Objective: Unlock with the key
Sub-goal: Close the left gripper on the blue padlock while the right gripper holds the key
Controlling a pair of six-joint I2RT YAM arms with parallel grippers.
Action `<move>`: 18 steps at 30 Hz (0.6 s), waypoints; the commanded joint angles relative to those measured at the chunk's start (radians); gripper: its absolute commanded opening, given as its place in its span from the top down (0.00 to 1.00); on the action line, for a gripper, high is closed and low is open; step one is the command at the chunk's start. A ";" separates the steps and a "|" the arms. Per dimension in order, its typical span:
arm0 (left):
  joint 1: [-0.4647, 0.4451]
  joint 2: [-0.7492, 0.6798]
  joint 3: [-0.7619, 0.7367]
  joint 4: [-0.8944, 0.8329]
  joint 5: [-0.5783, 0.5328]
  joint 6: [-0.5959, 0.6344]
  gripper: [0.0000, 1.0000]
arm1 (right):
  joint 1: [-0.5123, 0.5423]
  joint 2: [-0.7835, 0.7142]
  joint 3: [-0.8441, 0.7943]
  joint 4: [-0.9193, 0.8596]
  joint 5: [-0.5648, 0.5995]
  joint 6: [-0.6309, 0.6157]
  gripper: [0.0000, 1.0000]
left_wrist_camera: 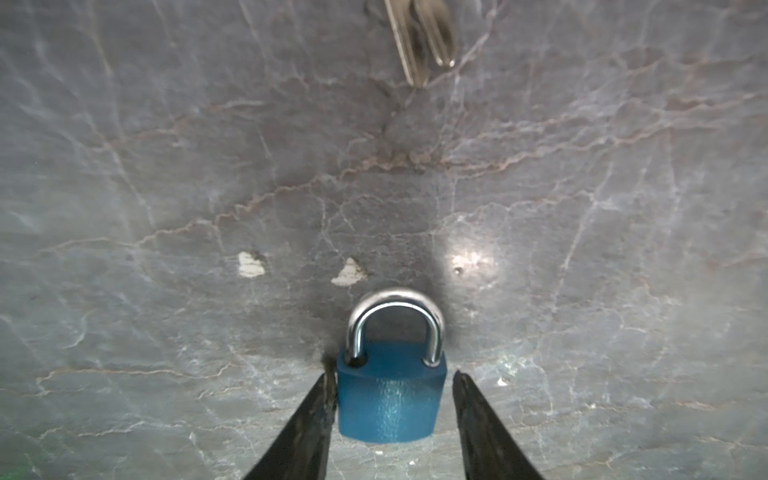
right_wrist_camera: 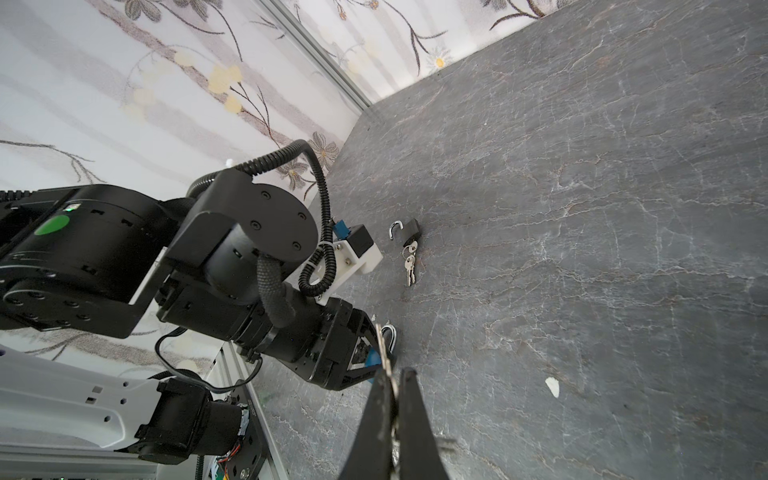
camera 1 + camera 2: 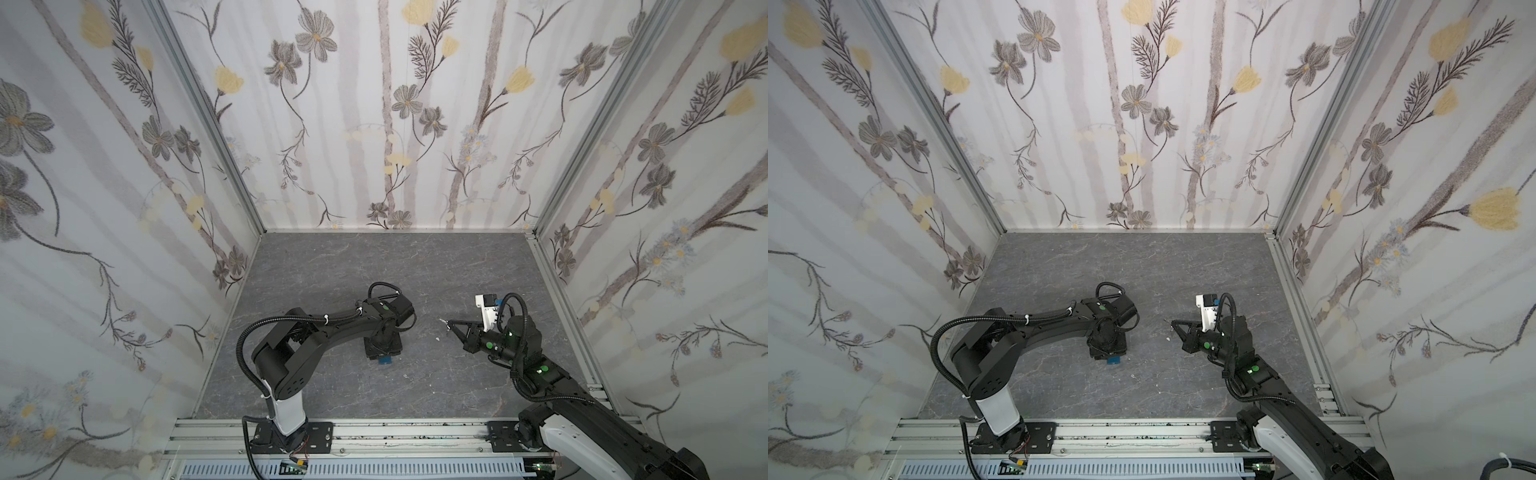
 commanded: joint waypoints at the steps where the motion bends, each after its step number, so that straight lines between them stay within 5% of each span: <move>1: -0.006 0.021 0.016 -0.029 -0.013 -0.005 0.62 | 0.001 0.005 -0.002 0.027 0.012 -0.003 1.00; 7: -0.007 0.048 0.017 -0.023 -0.006 0.002 0.77 | 0.001 0.005 -0.004 0.032 0.007 -0.005 1.00; 18: -0.005 0.039 0.060 -0.047 -0.029 -0.007 0.81 | 0.011 -0.009 -0.018 0.055 0.001 -0.012 1.00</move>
